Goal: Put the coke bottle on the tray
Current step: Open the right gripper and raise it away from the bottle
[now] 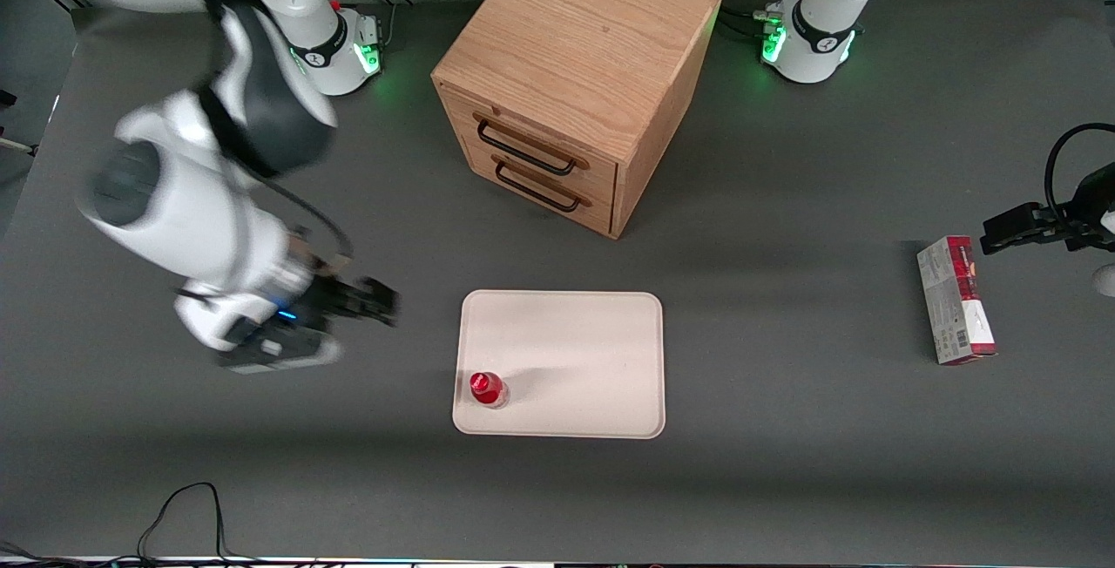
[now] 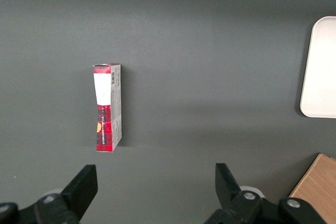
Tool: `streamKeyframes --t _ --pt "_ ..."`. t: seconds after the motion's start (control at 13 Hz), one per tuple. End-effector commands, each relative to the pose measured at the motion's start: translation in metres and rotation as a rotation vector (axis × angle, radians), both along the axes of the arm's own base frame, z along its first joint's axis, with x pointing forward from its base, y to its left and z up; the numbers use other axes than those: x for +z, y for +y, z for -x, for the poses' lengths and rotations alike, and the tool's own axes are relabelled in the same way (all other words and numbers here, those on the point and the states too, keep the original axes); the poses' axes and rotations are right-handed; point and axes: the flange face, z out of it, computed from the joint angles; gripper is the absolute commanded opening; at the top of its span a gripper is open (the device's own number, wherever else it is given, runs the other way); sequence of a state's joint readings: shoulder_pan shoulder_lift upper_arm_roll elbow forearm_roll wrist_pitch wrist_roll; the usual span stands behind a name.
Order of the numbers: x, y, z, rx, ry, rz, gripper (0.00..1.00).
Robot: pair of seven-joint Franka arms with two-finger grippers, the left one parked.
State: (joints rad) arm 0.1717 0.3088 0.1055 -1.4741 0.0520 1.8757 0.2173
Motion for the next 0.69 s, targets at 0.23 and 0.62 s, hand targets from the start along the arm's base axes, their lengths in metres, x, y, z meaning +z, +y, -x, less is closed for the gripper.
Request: streamKeyframes --t 0.23,0.62 --pt "0.021 -0.117 0.143 -0.093 0.036 0.04 1.0" --pt "0.048 -0.148 0.132 -0.105 0.06 0.048 1.0"
